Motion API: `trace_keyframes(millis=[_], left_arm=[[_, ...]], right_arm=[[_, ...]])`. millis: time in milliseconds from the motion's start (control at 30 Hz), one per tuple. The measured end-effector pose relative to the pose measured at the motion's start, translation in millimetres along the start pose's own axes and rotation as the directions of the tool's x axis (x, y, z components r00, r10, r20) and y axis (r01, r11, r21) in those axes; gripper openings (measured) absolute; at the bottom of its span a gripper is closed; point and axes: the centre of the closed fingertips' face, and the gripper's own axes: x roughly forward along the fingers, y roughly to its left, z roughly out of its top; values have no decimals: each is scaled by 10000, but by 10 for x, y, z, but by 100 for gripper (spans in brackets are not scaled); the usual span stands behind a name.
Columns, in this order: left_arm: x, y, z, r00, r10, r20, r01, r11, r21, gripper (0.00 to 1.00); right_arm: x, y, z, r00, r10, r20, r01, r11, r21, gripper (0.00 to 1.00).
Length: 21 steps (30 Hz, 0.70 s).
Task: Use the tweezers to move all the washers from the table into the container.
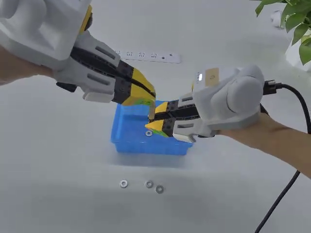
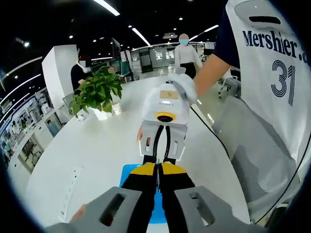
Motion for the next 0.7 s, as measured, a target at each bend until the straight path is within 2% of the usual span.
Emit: trace_keyframes(millis=[167, 267, 400, 667, 700], left_arm=[[71, 107, -137, 9999, -43, -101, 40, 9995, -307, 5], [114, 157, -188, 10000, -54, 32, 56, 9982, -600, 5], [197, 221, -311, 10000, -31, -6, 30, 9962, -875, 6], [301, 276, -517, 9996, -123, -271, 88, 9916, -1288, 6], [320, 308, -586, 9994, -111, -324, 67, 9910, -1339, 6]], right_arm=[[88, -39, -108, 9997, 80, -212, -78, 9999, 72, 10], [117, -62, -154, 9997, 109, -236, -105, 9998, 157, 10], [180, -100, -283, 9989, 168, -444, -153, 9993, 337, 10], [330, -86, -479, 9959, 466, -769, -416, 9970, 661, 10], [341, -82, -497, 9954, 502, -817, -443, 9964, 718, 10]])
